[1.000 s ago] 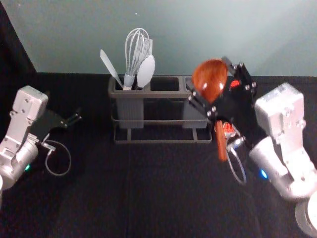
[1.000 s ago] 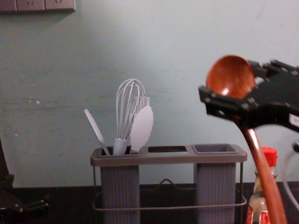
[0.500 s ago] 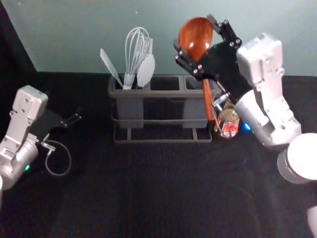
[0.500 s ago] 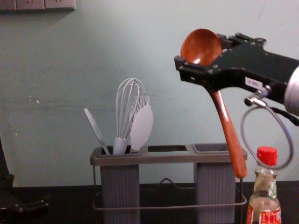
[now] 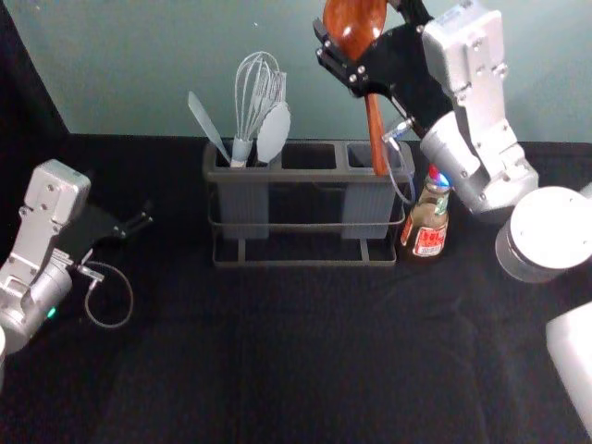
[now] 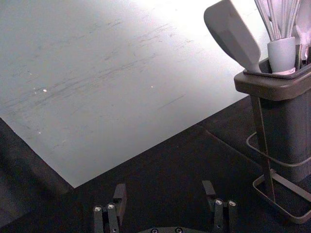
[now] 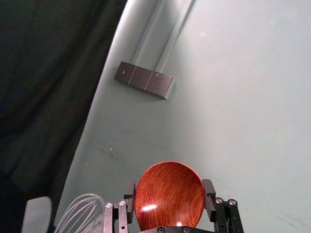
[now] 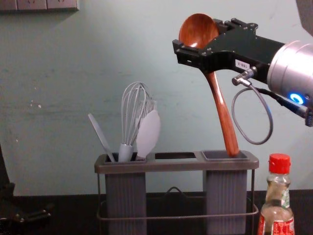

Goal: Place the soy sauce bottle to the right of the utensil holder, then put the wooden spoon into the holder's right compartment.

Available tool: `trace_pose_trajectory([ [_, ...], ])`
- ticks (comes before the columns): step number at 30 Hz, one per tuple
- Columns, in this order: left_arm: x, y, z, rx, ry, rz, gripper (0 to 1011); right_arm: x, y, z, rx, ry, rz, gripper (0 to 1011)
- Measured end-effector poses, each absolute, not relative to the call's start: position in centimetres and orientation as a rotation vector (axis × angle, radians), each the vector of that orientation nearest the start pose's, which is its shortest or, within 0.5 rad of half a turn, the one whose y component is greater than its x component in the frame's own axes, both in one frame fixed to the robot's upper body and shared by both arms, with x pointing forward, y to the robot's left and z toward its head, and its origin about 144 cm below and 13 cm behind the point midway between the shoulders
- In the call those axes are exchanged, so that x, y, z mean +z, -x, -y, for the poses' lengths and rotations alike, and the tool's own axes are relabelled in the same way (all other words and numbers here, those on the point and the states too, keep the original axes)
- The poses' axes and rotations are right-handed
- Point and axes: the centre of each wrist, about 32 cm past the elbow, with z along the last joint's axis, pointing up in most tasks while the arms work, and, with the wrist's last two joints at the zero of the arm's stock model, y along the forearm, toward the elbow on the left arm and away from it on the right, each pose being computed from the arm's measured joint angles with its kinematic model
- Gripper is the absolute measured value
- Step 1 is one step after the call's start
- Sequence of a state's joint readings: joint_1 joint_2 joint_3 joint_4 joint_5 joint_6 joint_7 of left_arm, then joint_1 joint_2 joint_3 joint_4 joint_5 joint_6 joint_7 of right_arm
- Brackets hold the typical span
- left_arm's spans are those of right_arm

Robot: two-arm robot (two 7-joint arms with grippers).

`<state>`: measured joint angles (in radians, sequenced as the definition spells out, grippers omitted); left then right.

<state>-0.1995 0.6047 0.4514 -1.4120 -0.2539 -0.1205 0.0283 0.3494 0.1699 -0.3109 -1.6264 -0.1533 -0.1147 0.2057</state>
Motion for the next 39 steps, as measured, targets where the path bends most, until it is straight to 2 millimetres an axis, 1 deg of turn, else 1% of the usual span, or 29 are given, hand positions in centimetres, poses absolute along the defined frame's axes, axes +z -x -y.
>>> trace_pose_trajectory([
  [1,114.0,-48.9,-31.0,1.248,-0.304,0.285,1011,127.3,-52.5,17.5,-1.043,-0.052,0.644,842],
  [3,114.0,-48.9,-31.0,1.248,-0.304,0.285,1011,127.3,-53.4,17.4,-1.051,-0.061,0.644,842],
  [4,114.0,-48.9,-31.0,1.248,-0.304,0.285,1011,127.3,-53.4,17.4,-1.051,-0.061,0.644,841],
  [7,114.0,-48.9,-31.0,1.248,-0.304,0.285,1011,127.3,-54.3,17.2,-1.050,-0.077,0.652,842],
  [13,114.0,-48.9,-31.0,1.248,-0.304,0.285,1011,126.5,-55.3,16.7,-1.047,-0.098,0.661,842],
  [15,114.0,-48.9,-31.0,1.248,-0.304,0.285,1011,125.7,-55.6,16.5,-1.050,-0.108,0.667,842],
  [16,114.0,-48.9,-31.0,1.248,-0.304,0.285,1011,125.7,-55.6,16.5,-1.050,-0.108,0.667,842],
  [19,114.0,-48.9,-31.0,1.248,-0.304,0.285,1011,124.6,-55.7,16.3,-1.059,-0.131,0.664,842],
  [22,114.0,-48.9,-31.0,1.248,-0.304,0.285,1011,123.0,-55.6,16.3,-1.076,-0.158,0.655,843],
  [25,114.0,-48.9,-31.0,1.248,-0.304,0.285,1011,122.1,-55.5,16.4,-1.084,-0.170,0.649,842],
  [26,114.0,-48.9,-31.0,1.248,-0.304,0.285,1011,121.5,-55.4,16.5,-1.091,-0.179,0.645,842],
  [32,114.0,-48.9,-31.0,1.248,-0.304,0.285,1011,119.3,-54.9,16.8,-1.117,-0.188,0.617,842],
  [39,114.0,-48.9,-31.0,1.248,-0.304,0.285,1011,117.8,-54.7,17.1,-1.133,-0.189,0.596,842],
])
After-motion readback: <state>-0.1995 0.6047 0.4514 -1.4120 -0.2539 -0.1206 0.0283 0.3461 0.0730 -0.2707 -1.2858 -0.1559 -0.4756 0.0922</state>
